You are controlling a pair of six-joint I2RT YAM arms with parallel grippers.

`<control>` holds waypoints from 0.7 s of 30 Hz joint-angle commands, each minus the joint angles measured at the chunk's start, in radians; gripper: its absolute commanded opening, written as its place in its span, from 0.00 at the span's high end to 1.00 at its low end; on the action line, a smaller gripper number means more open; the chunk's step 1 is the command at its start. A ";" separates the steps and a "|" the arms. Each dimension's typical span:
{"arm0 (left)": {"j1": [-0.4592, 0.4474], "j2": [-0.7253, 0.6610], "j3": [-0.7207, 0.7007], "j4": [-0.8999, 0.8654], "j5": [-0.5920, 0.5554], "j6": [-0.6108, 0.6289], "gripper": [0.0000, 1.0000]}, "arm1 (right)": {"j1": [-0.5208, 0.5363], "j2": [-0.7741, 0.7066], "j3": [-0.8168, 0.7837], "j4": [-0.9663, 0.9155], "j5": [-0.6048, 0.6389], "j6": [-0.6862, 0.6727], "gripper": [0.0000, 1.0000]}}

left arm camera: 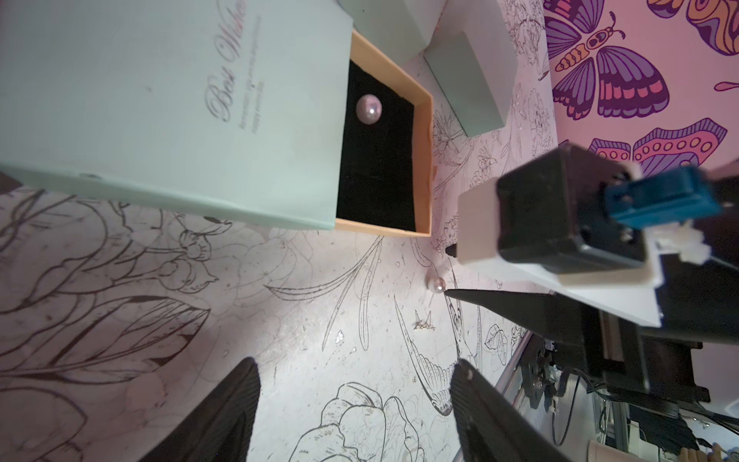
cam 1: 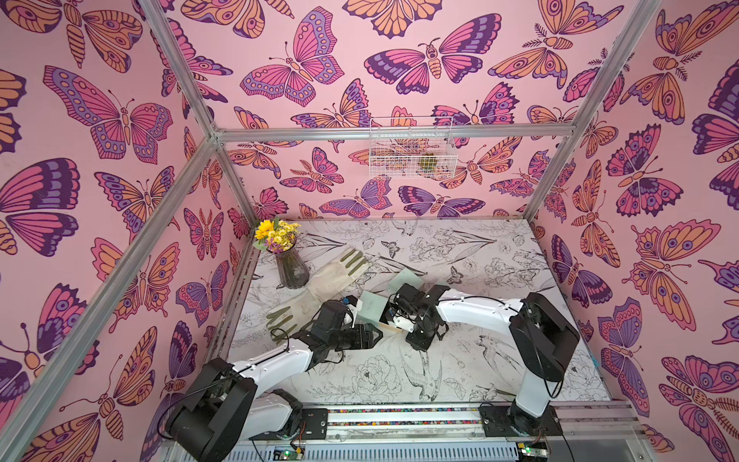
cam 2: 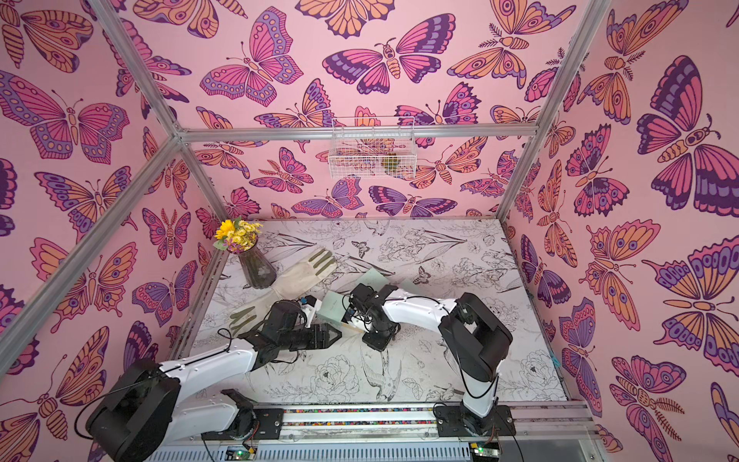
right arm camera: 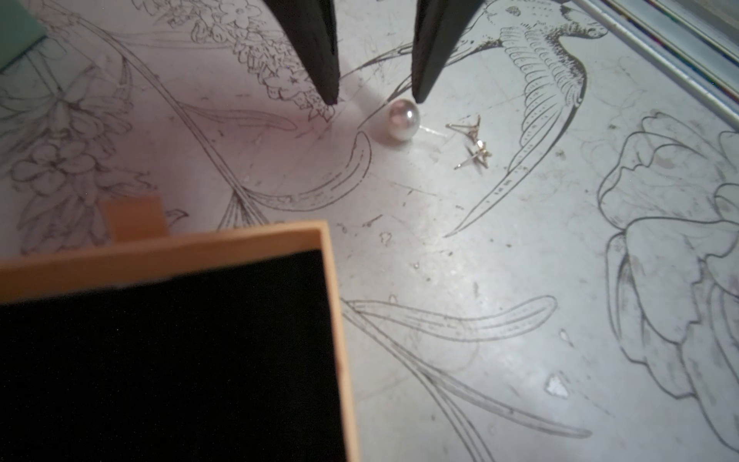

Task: Place the earrings into the drawer-style jewelry box
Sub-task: Place the earring at the center of the board, then pick up the earring from the center of the board.

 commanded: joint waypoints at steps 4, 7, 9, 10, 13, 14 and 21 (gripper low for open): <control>-0.075 0.021 0.036 0.003 -0.008 0.032 0.22 | -0.002 -0.157 -0.056 0.065 0.040 0.236 0.71; -0.134 0.022 0.037 0.003 -0.042 0.026 0.22 | -0.002 -0.226 -0.088 0.086 0.058 0.459 0.75; -0.168 0.022 0.037 0.003 -0.062 0.023 0.23 | -0.001 -0.267 -0.110 0.095 0.043 0.623 0.75; -0.178 0.022 0.037 0.003 -0.069 0.023 0.23 | 0.000 -0.277 -0.120 0.095 0.041 0.684 0.75; -0.202 0.067 0.040 0.006 -0.077 0.017 0.23 | 0.001 -0.302 -0.143 0.094 0.056 0.892 0.75; -0.209 0.071 0.041 0.010 -0.078 0.014 0.23 | 0.005 -0.309 -0.154 0.108 0.051 0.946 0.76; -0.215 0.108 0.045 0.060 -0.052 0.012 0.23 | 0.020 -0.280 -0.214 0.214 -0.010 1.145 0.78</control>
